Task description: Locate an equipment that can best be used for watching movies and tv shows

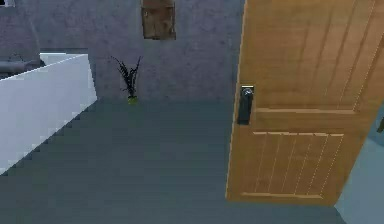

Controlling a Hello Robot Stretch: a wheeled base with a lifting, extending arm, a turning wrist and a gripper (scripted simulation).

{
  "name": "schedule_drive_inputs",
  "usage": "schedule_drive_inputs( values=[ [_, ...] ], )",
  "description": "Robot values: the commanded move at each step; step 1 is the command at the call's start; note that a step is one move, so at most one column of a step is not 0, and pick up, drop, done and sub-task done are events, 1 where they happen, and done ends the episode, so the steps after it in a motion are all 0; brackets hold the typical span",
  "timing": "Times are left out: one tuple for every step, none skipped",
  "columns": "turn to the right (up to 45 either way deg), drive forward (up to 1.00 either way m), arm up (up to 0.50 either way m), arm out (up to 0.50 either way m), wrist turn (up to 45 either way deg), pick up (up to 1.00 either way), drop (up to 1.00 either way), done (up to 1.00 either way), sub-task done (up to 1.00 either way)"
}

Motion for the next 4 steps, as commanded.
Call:
schedule_drive_inputs(
  values=[
    [-45.0,0.00,0.00,0.00,0.0,0.00,0.00,0.00,0.00],
    [-21.0,0.00,0.00,0.00,0.0,0.00,0.00,0.00,0.00],
    [0.0,0.10,0.00,0.00,0.0,0.00,0.00,0.00,0.00],
    [45.0,0.00,0.00,0.00,0.0,0.00,0.00,0.00,0.00]
  ],
)
